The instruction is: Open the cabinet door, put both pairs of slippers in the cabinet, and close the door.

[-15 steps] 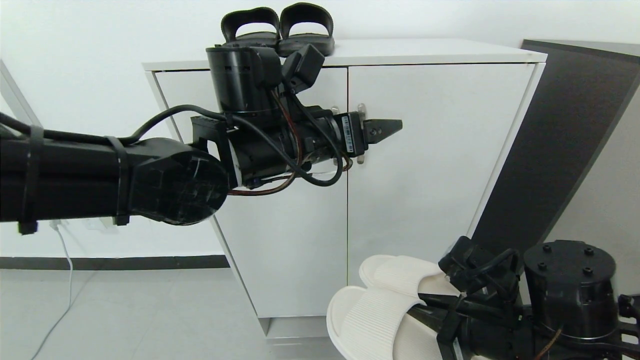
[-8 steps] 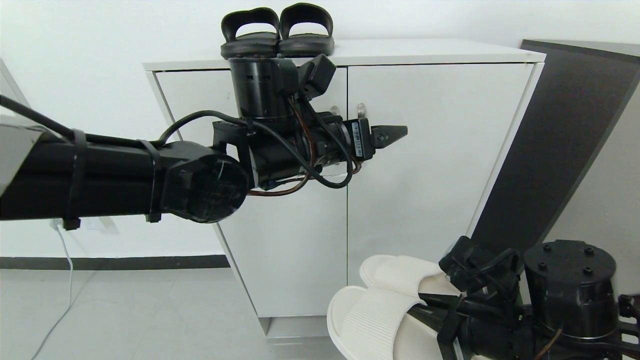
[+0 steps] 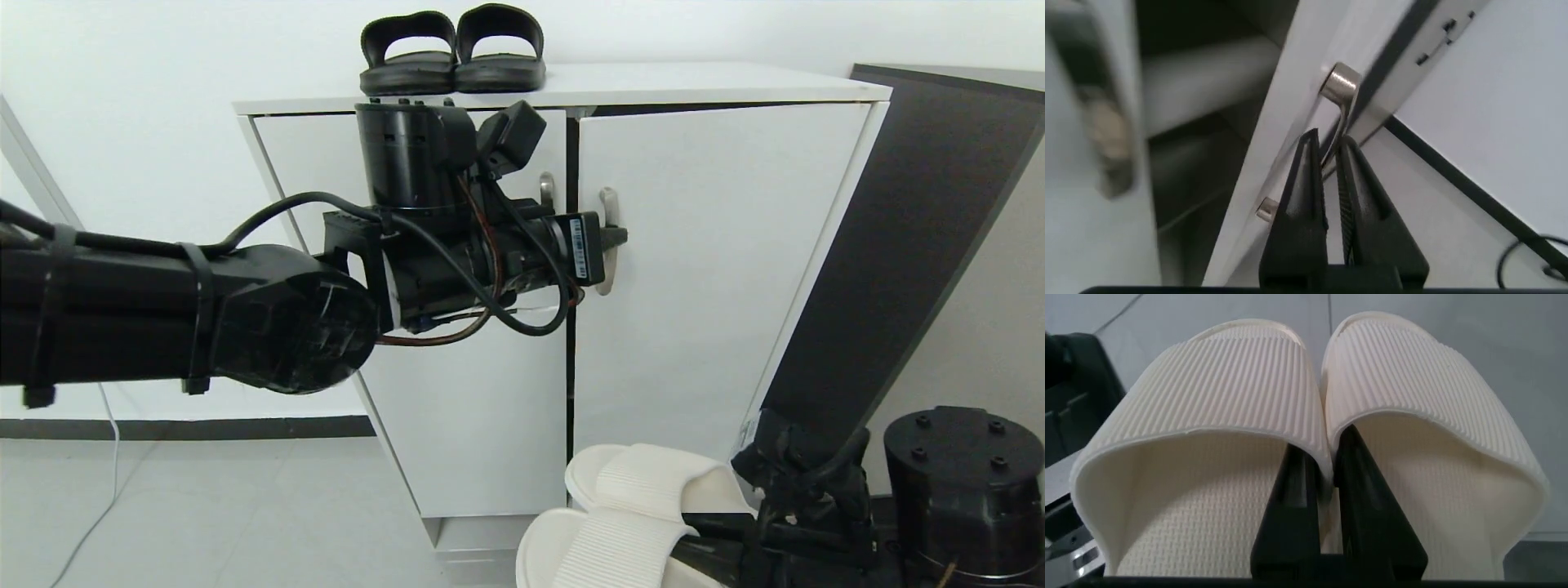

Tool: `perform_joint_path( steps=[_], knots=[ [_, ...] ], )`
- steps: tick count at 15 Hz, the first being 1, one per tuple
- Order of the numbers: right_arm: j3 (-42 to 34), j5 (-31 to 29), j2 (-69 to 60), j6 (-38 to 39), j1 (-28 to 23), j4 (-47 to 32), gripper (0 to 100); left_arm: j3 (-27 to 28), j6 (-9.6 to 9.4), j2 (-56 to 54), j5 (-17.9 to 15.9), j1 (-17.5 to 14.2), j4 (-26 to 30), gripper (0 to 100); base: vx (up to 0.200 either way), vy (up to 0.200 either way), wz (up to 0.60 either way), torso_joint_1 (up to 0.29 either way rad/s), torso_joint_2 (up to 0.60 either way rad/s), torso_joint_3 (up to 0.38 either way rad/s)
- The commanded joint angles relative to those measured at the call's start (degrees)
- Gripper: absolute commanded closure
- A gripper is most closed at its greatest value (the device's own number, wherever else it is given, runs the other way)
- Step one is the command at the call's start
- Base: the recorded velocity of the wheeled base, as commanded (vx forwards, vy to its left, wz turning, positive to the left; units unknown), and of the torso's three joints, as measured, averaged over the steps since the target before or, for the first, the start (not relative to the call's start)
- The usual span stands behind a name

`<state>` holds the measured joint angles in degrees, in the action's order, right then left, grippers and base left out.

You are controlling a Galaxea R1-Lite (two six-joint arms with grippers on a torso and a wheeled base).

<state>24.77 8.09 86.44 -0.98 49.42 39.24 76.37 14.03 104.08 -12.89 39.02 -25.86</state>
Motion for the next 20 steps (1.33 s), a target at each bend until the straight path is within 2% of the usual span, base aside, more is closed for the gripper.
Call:
perform_joint_path(
  steps=[1, 3, 5, 9, 12, 14, 15, 17, 20],
  knots=[
    [-1.7, 1.1, -2.4, -0.4, 0.1, 0.0, 100, -2.7, -0.06, -4.3, 0.0, 1.7, -0.1, 100, 0.000, 0.000, 0.00, 0.000, 0.00, 0.000],
    [-1.8, 1.4, -2.4, -0.9, 0.1, 0.0, 100, -3.0, -0.06, -4.7, 0.0, 1.9, -0.1, 100, 0.000, 0.000, 0.00, 0.000, 0.00, 0.000],
    [-2.8, 1.7, -2.5, -3.1, 0.1, 0.0, 100, -8.2, -0.32, -9.2, 0.1, 3.6, -0.2, 100, 0.000, 0.000, 0.00, 0.000, 0.00, 0.000],
    [-3.6, 1.7, -2.5, -3.3, 0.8, 0.0, 100, -15.3, -0.23, -16.0, -0.2, 3.6, -0.2, 100, 0.000, 0.000, 0.00, 0.000, 0.00, 0.000],
    [-3.7, 1.7, -2.5, -3.3, 1.2, 0.0, 100, -14.7, 0.21, -14.3, -0.8, 0.4, -0.2, 100, 0.000, 0.000, 0.00, 0.000, 0.00, 0.000],
    [-3.9, 1.7, -2.5, -3.4, 1.7, 0.0, 100, -12.6, 2.58, -11.8, -1.4, -0.1, -1.4, 100, 0.000, 0.000, 0.00, 0.000, 0.00, 0.000],
    [-4.5, 1.7, -2.9, -4.5, 2.3, 0.0, 100, -10.8, 5.83, -9.2, -1.4, -0.1, -3.7, 100, 0.000, 0.000, 0.00, 0.000, 0.00, 0.000],
    [-4.8, 1.8, -2.9, -5.6, 2.6, -0.1, 100, -8.3, 5.92, -5.3, -1.0, -0.2, -6.0, 100, 0.000, 0.000, 0.00, 0.000, 0.00, 0.000],
    [-5.2, 1.7, -2.6, -5.6, 3.1, -0.2, 100, -5.4, 5.83, -2.0, -0.9, -0.1, -6.2, 100, 0.000, 0.000, 0.00, 0.000, 0.00, 0.000]
  ],
)
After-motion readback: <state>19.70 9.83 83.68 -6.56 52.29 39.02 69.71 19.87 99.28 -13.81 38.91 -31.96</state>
